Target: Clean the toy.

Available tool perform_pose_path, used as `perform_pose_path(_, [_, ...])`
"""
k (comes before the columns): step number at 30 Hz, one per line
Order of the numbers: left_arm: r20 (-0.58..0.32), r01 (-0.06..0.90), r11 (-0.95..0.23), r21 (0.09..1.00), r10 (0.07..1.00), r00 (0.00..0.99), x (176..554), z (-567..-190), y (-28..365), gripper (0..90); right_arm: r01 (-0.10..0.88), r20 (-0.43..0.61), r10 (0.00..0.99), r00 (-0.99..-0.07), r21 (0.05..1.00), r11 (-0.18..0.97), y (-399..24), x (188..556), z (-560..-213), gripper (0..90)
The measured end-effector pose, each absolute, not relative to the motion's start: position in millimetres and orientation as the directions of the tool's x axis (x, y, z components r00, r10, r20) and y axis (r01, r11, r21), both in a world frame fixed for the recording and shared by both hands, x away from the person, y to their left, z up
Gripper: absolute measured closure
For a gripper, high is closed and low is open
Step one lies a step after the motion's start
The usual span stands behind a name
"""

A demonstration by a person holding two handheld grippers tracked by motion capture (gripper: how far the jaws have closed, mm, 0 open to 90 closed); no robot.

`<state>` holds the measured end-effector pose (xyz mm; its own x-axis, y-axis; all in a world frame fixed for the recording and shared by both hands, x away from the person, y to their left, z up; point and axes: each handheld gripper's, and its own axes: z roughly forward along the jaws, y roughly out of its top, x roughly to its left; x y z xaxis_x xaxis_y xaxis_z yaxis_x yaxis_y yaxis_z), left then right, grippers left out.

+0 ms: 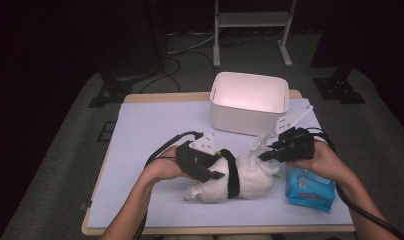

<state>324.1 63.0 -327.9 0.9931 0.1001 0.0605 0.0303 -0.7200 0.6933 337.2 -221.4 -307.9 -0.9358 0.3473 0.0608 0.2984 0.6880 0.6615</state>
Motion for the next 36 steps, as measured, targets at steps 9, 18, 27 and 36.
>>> perform_pose_path(9, [0.030, 0.069, -0.707, 0.704, 0.127, 0.991, 327, -330, 63, 36.5, 0.302, 0.070, 0.338, -0.939, 0.640, 0.707, -214, 337, -323, 78.2])
perform_pose_path(18, [0.038, 0.090, -0.681, 0.727, 0.171, 0.985, 323, -326, 71, 23.8, 0.332, 0.081, 0.369, -0.926, 0.644, 0.690, -222, 339, -330, 78.1])
perform_pose_path(27, [0.032, 0.114, -0.677, 0.727, 0.199, 0.979, 322, -332, 81, 21.5, 0.330, 0.081, 0.373, -0.924, 0.659, 0.675, -226, 338, -331, 78.1])
perform_pose_path(36, [0.029, 0.111, -0.623, 0.775, 0.210, 0.977, 318, -343, 89, 22.4, 0.263, 0.033, 0.319, -0.947, 0.646, 0.717, -198, 334, -318, 78.0])
